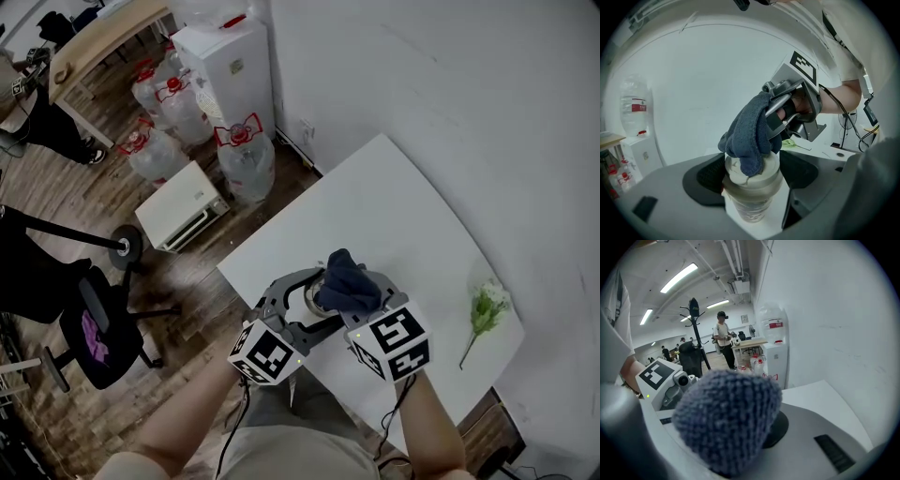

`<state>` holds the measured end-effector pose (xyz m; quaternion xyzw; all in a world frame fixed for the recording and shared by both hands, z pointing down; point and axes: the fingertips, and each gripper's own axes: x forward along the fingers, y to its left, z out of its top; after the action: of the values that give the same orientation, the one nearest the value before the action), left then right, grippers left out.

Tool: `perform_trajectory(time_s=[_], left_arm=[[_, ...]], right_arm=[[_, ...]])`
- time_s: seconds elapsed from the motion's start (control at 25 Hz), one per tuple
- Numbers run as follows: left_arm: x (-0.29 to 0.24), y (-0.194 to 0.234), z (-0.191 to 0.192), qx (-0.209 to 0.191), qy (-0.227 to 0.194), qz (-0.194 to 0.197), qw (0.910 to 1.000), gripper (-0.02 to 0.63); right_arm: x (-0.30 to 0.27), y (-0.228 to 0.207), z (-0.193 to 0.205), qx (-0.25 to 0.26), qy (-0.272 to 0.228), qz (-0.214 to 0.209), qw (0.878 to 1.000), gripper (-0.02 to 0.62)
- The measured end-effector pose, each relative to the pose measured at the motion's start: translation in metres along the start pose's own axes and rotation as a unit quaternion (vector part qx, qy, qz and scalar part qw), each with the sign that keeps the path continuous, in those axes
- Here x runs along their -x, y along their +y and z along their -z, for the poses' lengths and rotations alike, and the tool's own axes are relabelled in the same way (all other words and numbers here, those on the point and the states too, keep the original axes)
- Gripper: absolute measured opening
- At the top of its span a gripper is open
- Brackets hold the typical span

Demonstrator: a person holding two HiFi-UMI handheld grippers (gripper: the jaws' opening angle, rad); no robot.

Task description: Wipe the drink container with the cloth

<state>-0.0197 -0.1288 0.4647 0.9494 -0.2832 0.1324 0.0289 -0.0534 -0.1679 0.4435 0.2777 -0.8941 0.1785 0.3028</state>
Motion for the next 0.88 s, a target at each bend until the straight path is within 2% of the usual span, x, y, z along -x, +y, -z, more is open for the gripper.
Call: perform_trajectory(time_s=[0.32,0.48,0.64,0.76,0.88], left_arm=[[0.001,0.0,0.001,0.005,0.016,-0.006,0.9998,0.379],[0.001,0.0,0.001,0.005,0.017,-0.007,0.9998,0.377],[-0.001,-0.003,0.001,-0.006,0.015,-0.009,0.9998,0.377],[-0.004,-0.005,0.0,-0.017,0.02,-0.006,0.9996,0.379],[-0.003,-0.005,0.001,-0.002,0.017,-0.017,0.9997,0.377]], right_arm=[[-0.004,0.024,0.007,0.028,0.053,-0.056,0.997,0.037],[-0.001,0.05,0.015,0.058,0.082,-0.111,0.989,0.037],[0.009,0.05,0.026,0.047,0.098,-0.154,0.982,0.035],[0.017,0.044,0.031,0.04,0.11,-0.163,0.98,0.035],[0.026,0.033,0.034,0.037,0.114,-0.147,0.982,0.035]])
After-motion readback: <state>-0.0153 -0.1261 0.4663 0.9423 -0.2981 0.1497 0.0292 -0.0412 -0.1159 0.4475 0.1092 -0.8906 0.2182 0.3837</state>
